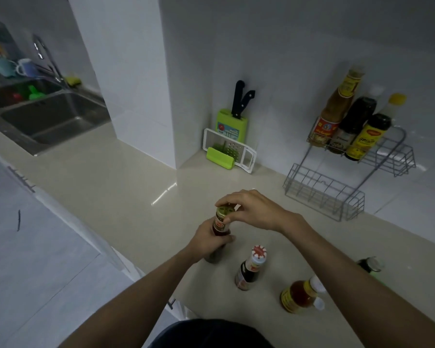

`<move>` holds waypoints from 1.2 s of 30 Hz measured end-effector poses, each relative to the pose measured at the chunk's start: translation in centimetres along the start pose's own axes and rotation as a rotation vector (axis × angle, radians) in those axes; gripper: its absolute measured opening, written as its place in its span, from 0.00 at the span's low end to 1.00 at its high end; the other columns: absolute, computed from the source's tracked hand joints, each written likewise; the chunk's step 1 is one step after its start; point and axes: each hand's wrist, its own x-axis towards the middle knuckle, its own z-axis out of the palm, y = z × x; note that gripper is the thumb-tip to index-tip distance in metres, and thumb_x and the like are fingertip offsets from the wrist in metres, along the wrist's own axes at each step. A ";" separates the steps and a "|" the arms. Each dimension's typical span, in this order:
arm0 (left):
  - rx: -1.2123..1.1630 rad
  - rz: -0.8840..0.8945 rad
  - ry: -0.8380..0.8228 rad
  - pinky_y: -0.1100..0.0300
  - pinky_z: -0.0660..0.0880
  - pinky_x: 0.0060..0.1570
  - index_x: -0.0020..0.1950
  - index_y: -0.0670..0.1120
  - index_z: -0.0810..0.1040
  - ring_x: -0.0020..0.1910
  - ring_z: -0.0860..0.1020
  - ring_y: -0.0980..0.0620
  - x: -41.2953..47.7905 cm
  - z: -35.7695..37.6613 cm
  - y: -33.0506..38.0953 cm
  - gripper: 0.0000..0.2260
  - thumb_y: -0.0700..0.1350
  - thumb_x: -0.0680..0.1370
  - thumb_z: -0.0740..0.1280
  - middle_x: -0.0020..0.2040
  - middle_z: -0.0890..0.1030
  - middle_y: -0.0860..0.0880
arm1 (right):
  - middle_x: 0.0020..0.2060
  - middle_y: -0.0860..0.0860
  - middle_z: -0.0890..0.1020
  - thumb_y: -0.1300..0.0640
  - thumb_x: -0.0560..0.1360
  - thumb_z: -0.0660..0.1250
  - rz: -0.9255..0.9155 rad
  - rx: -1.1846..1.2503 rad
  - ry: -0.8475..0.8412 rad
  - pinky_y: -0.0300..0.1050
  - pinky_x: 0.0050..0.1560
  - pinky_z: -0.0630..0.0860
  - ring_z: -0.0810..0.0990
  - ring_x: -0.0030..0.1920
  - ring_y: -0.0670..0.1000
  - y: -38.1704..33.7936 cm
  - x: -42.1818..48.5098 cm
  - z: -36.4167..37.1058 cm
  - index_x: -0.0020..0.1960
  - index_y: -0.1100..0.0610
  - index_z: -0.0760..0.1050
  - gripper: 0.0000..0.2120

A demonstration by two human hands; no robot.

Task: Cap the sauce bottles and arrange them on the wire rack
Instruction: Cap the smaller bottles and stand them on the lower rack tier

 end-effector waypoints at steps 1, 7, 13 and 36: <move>0.017 0.009 -0.018 0.51 0.77 0.51 0.44 0.43 0.78 0.44 0.80 0.48 0.4 -0.3 0.7 0.09 0.39 0.68 0.75 0.41 0.81 0.46 | 0.59 0.46 0.81 0.53 0.74 0.71 0.008 0.030 -0.001 0.39 0.57 0.74 0.77 0.56 0.45 -0.1 0.0 -0.7 0.64 0.50 0.76 0.19; 0.016 0.102 -0.228 0.53 0.74 0.45 0.31 0.42 0.76 0.38 0.77 0.46 2.6 -1.5 6.5 0.05 0.34 0.59 0.68 0.35 0.79 0.43 | 0.62 0.44 0.79 0.61 0.75 0.69 -0.005 0.068 0.007 0.33 0.60 0.69 0.74 0.62 0.43 0.0 0.1 -6.7 0.64 0.49 0.76 0.19; 0.124 0.143 -0.428 0.57 0.74 0.45 0.36 0.36 0.77 0.39 0.77 0.45 4.7 -0.8 10.5 0.09 0.32 0.57 0.66 0.36 0.79 0.42 | 0.60 0.43 0.80 0.63 0.73 0.71 0.016 0.100 0.043 0.42 0.62 0.72 0.76 0.62 0.43 1.3 -1.6 -10.7 0.62 0.47 0.77 0.20; 0.255 0.159 -0.142 0.57 0.75 0.36 0.28 0.46 0.75 0.31 0.77 0.47 6.0 5.5 13.9 0.08 0.35 0.57 0.69 0.30 0.79 0.47 | 0.29 0.54 0.73 0.45 0.78 0.53 0.341 -0.605 0.495 0.45 0.30 0.62 0.70 0.30 0.58 2.8 -4.6 -8.7 0.46 0.51 0.55 0.11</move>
